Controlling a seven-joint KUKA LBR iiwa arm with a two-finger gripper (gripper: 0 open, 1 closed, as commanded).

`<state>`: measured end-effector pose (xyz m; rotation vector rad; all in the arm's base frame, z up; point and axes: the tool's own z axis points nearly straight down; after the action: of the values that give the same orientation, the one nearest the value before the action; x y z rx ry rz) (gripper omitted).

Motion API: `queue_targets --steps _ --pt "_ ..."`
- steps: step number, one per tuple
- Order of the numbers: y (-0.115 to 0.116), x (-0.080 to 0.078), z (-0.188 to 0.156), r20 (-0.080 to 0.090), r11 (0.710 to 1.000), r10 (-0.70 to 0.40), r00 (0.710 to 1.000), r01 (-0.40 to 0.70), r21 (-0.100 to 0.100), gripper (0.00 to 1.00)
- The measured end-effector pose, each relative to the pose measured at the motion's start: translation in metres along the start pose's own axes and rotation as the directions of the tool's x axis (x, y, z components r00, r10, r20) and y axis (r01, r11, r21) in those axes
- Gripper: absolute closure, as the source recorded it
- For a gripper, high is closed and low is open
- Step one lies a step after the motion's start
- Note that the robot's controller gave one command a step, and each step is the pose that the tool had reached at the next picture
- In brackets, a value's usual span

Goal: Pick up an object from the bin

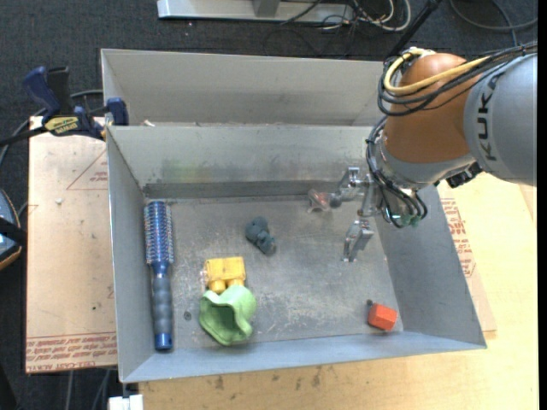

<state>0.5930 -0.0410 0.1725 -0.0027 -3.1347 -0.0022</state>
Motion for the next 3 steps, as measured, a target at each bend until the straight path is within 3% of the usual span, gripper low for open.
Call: queue_targets --steps 1,2,3 --pt "0.076 -0.059 0.021 0.013 0.998 -0.057 0.998 0.057 -0.003 0.0" --pt "0.134 -0.067 0.097 0.011 0.933 -0.359 0.933 0.359 0.005 0.0" --pt "0.135 -0.069 0.094 0.019 0.934 -0.357 0.934 0.357 0.004 1.0"
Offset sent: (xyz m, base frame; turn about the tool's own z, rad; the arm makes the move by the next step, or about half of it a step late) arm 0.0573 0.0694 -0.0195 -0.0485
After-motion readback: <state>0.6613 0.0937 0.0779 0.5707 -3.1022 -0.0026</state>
